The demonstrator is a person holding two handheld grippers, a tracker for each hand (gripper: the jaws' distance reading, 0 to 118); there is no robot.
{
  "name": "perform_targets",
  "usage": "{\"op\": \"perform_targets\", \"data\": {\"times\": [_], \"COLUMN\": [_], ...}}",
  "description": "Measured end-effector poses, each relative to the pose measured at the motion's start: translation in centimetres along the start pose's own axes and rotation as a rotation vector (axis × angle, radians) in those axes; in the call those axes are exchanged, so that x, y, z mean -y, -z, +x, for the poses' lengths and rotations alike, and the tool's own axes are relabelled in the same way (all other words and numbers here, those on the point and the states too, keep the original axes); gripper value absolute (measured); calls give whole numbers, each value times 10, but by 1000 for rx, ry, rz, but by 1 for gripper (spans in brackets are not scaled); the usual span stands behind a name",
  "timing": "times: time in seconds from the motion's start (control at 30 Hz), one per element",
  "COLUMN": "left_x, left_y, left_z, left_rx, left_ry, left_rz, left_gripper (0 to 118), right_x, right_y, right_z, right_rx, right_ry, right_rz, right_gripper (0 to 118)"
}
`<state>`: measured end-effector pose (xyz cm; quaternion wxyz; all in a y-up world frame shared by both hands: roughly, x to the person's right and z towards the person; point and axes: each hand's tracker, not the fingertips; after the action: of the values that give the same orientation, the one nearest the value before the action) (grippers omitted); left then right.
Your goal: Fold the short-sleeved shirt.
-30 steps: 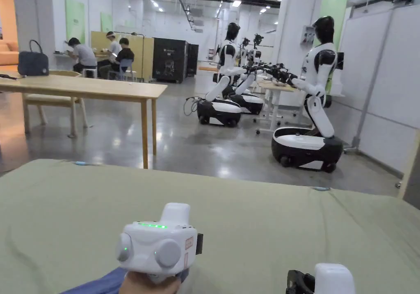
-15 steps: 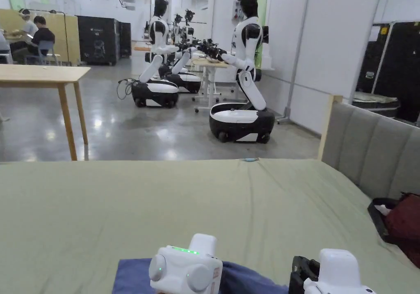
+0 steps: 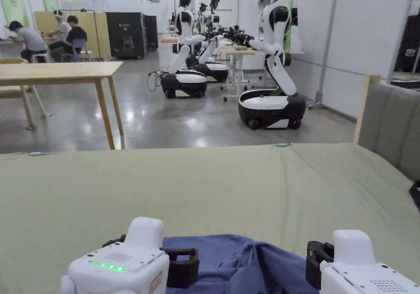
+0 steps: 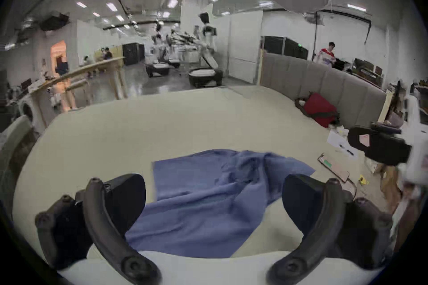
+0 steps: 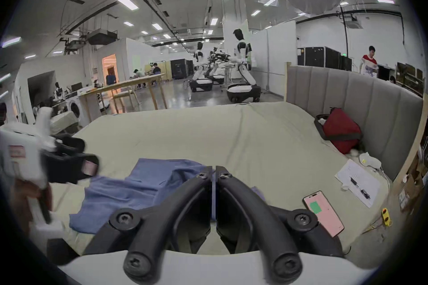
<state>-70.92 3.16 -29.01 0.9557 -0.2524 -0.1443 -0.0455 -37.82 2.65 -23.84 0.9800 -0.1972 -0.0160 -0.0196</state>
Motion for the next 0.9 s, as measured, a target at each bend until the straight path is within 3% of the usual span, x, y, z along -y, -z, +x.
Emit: {"op": "perform_targets", "data": {"times": [0.1, 0.13, 0.17, 0.2, 0.27, 0.4, 0.63, 0.67, 0.7, 0.73, 0.77, 0.9], "left_x": [37, 44, 53, 58, 67, 74, 67, 65, 64, 64, 59, 64], "left_y": [-32, -44, -47, -49, -35, -6, 63, 86, 101, 113, 123, 164], "left_z": [-44, -52, -60, -64, -86, -116, -141, -151, -155, -159, -160, -164], "left_rx": [-93, -87, -118, -168, -128, -162, -248, -269, -291, -300, -280, -313], "left_ry": [-44, -96, -153, -174, -172, -190, -142, -143, -148, -161, -160, -195], "left_rz": [-62, -53, -77, -86, -192, -232, -281, -329, -358, -377, -309, -406], "left_gripper": [112, 97, 41, 0, 0, 0, 0, 15, 43, 85, 118, 116], "right_x": [10, 13, 16, 18, 21, 23, 25, 25, 25, 26, 26, 31], "right_y": [3, 3, 4, 4, 5, 6, 14, 16, 17, 18, 20, 28], "right_z": [-20, -27, -33, -37, -43, -46, -18, -11, -6, 1, 8, 36], "right_rx": [-36, -43, -48, -55, -73, -76, -32, -20, -6, 7, 21, 83], "right_ry": [-18, -22, -27, -29, -21, -32, -23, -18, -14, -10, -9, -10], "right_rz": [-25, -27, -28, -32, -43, -56, -86, -91, -95, -99, -105, -137], "right_gripper": [4, 4, 4, 4, 4, 4, 4, 4, 4, 4, 4, 4]}}
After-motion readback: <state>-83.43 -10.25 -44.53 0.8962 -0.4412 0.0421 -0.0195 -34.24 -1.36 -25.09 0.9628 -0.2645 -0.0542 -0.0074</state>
